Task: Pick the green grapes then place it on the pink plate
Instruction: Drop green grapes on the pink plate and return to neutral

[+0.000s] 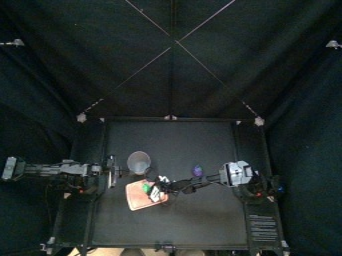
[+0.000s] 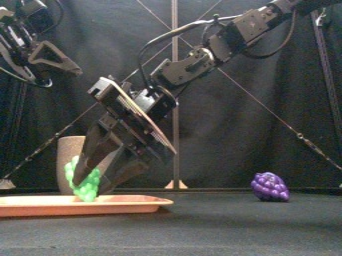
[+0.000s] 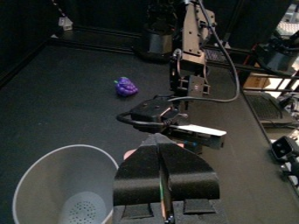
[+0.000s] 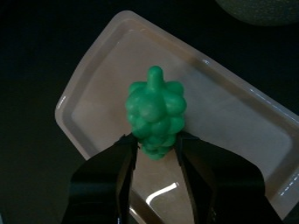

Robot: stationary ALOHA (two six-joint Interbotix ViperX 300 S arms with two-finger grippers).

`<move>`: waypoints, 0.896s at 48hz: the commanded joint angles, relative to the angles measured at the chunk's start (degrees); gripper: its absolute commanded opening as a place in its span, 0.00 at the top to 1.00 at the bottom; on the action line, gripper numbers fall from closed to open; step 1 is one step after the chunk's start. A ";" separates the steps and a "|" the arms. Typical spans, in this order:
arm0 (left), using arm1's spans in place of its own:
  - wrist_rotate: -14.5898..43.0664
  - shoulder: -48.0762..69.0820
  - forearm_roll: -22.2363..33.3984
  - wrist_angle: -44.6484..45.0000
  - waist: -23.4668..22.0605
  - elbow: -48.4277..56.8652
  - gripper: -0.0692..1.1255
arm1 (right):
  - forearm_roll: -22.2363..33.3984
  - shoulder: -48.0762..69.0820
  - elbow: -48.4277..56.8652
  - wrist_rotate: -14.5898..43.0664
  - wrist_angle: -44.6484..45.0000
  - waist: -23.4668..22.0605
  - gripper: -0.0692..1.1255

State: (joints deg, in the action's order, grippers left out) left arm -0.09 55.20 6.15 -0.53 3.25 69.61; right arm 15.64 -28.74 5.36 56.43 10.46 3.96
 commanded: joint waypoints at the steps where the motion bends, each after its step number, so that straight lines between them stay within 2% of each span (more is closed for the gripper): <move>1: 0.09 -0.26 0.00 -0.53 0.18 -0.88 0.85 | 0.44 1.58 -1.49 -0.09 -0.26 0.53 0.33; 4: 0.09 -0.26 0.00 -0.53 0.18 -0.88 0.85 | 1.05 1.58 -1.58 0.00 -0.26 0.88 0.30; 10: 0.09 -0.18 0.00 -0.53 0.26 -0.79 0.85 | 2.55 1.67 -2.02 0.00 -0.09 1.58 0.17; 15: 0.09 -0.18 0.00 -0.53 0.26 -0.88 0.85 | 1.49 1.67 -2.11 0.26 0.79 1.49 0.08; 25: 0.09 -0.18 0.00 -0.53 0.26 -0.53 0.85 | 1.76 4.04 -2.11 -0.09 5.27 1.32 0.08; 35: 0.00 -0.18 0.00 -0.53 0.26 -0.44 0.85 | 6.06 13.54 -0.97 -0.09 13.27 1.76 0.09; 43: 0.00 -0.18 0.00 -0.53 0.53 -0.53 0.85 | 9.76 18.81 1.85 -0.09 16.35 4.22 0.09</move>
State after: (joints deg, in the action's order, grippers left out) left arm -0.09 55.20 6.15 -0.53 3.52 69.96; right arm 24.17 -14.06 6.68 56.34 26.02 7.29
